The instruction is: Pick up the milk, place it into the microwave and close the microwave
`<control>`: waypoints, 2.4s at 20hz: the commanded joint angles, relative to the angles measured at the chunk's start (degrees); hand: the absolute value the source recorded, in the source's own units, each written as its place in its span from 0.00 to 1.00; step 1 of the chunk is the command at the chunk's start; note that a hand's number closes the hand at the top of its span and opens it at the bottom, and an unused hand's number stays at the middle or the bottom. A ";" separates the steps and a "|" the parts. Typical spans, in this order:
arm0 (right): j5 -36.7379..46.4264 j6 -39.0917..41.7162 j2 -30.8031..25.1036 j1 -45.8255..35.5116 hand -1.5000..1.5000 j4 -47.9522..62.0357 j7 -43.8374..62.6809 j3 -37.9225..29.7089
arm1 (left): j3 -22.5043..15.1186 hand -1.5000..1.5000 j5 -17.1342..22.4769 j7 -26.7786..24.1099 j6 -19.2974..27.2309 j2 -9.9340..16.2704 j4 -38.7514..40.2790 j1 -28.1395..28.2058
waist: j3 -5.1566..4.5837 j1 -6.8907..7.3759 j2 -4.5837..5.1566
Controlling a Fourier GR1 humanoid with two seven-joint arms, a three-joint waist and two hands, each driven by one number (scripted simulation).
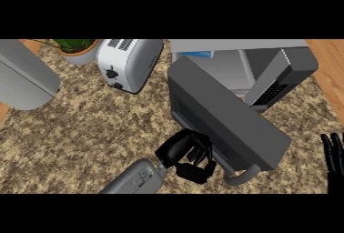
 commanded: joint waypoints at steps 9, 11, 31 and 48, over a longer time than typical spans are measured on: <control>-3.52 6.14 -4.10 -2.84 0.00 -8.50 5.72 2.41 | -10.34 1.00 19.80 -0.33 9.74 -0.39 4.40 -11.79 | -0.15 -6.37 1.36; -2.98 6.69 -5.32 -4.03 0.00 -9.42 6.59 2.75 | -9.07 1.00 22.49 -1.07 10.52 -0.39 3.81 -14.33 | -0.20 -7.56 1.65; -9.38 10.56 -10.16 -8.45 0.00 -17.16 13.45 2.59 | -5.18 1.00 35.95 -4.74 16.52 -0.37 13.37 -30.61 | 0.04 -17.99 4.09; -13.96 11.81 -15.43 -12.24 0.00 -18.90 17.92 -1.46 | -3.40 1.00 42.01 -7.02 21.10 -0.28 18.38 -36.24 | 0.13 -22.77 5.17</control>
